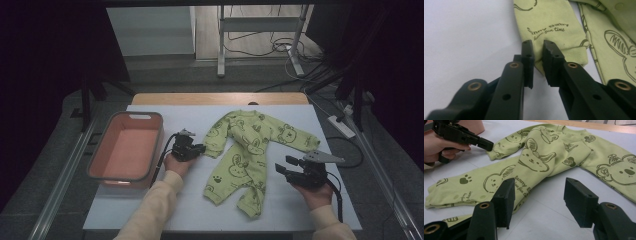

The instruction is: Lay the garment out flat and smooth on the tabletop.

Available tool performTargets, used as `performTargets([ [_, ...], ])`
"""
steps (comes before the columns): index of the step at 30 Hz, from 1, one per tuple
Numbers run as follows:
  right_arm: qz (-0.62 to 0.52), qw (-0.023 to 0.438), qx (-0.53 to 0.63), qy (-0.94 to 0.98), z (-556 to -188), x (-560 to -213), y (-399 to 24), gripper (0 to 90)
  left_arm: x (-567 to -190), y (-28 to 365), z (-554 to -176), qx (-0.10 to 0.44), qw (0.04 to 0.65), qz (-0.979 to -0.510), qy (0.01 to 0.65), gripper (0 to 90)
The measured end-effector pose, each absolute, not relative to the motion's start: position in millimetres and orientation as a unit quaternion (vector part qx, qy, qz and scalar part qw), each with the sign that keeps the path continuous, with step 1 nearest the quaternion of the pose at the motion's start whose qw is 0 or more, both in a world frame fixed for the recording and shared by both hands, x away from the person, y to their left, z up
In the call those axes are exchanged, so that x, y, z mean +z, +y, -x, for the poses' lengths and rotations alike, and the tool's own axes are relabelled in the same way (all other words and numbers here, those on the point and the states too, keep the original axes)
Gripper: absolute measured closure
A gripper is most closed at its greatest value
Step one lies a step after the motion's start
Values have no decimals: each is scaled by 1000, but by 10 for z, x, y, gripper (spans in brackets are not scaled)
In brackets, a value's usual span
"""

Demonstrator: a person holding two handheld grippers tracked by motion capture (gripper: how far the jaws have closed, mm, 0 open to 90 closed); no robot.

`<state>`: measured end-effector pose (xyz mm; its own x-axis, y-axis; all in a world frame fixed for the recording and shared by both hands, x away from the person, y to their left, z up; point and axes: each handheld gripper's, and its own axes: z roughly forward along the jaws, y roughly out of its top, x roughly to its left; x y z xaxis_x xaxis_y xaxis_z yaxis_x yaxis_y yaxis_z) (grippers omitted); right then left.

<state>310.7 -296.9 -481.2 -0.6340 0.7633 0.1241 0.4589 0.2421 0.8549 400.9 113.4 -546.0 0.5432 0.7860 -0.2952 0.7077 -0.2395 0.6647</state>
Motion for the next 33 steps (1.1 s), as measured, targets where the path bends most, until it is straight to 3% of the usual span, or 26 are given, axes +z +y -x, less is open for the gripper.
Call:
performTargets([
  [11,-397,165,471,770,-3102,-4803,-2972,425,-5355,1166,-4002,55,411,-781,466,843],
  [33,-394,168,472,771,-3092,-4792,-2955,425,-4673,1323,-4079,90,440,-773,448,850],
])
